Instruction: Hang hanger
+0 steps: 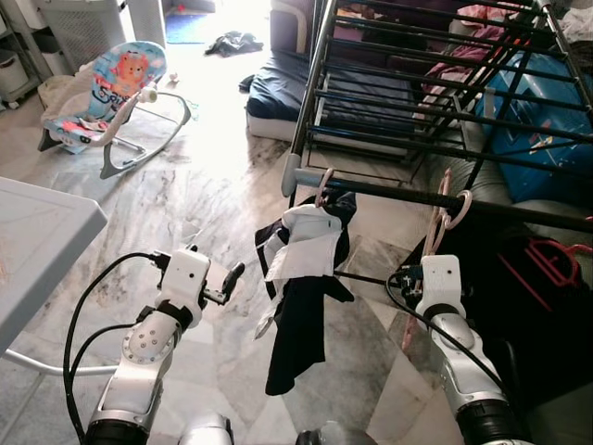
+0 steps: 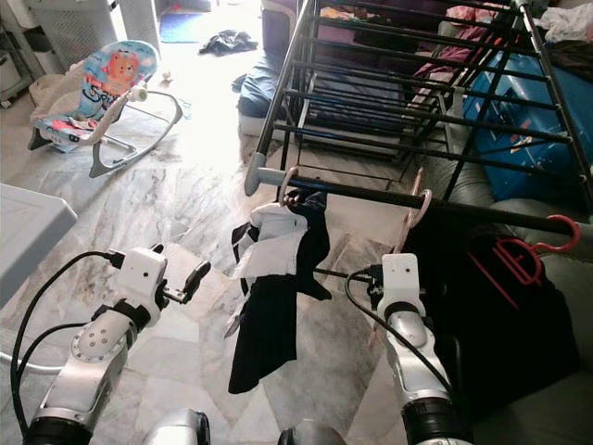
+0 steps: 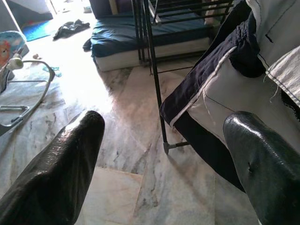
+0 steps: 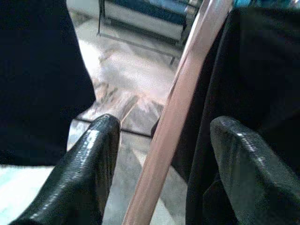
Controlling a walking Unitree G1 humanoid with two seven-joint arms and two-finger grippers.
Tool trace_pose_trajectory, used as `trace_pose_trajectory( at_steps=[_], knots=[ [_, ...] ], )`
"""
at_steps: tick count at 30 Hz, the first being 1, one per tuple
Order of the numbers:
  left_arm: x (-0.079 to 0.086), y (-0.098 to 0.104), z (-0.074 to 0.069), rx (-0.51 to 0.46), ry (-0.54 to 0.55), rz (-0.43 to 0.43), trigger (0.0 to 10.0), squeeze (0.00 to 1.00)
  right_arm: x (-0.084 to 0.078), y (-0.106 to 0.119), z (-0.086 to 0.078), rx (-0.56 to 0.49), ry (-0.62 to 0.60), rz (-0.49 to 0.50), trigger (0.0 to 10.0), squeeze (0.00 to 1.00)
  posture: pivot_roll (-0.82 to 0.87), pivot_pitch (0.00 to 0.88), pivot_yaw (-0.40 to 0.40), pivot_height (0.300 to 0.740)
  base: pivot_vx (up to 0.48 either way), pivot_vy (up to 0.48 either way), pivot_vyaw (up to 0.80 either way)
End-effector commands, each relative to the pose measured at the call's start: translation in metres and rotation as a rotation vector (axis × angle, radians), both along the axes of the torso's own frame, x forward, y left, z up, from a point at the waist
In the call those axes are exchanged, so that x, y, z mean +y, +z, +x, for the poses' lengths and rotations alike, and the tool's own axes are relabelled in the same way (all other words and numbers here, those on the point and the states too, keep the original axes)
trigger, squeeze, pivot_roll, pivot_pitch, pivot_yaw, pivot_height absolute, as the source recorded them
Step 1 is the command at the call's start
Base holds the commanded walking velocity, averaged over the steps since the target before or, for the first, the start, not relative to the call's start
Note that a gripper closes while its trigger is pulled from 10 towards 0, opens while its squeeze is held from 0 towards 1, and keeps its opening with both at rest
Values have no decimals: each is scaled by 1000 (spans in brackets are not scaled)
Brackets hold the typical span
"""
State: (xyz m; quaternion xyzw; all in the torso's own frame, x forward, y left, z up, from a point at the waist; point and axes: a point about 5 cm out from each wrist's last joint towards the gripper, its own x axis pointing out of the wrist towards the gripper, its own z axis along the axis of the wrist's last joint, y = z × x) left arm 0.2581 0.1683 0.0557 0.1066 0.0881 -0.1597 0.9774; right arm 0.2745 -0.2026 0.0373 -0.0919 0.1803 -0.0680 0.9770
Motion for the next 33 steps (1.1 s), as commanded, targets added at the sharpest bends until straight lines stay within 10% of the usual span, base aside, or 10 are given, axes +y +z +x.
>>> trace_pose_trajectory(
  at_steps=[1, 33],
  knots=[
    [0, 2, -2, -5, 8, 13, 10000, 0, -7, 3, -3, -5, -34, 4, 10000, 1000, -36, 32, -95, 740, 0, 0, 0],
    [-7, 9, -2, -12, -62, 16, 10000, 0, -16, 23, -19, -121, -101, -27, 10000, 1000, -28, 35, -88, 740, -130, 0, 0]
  ],
)
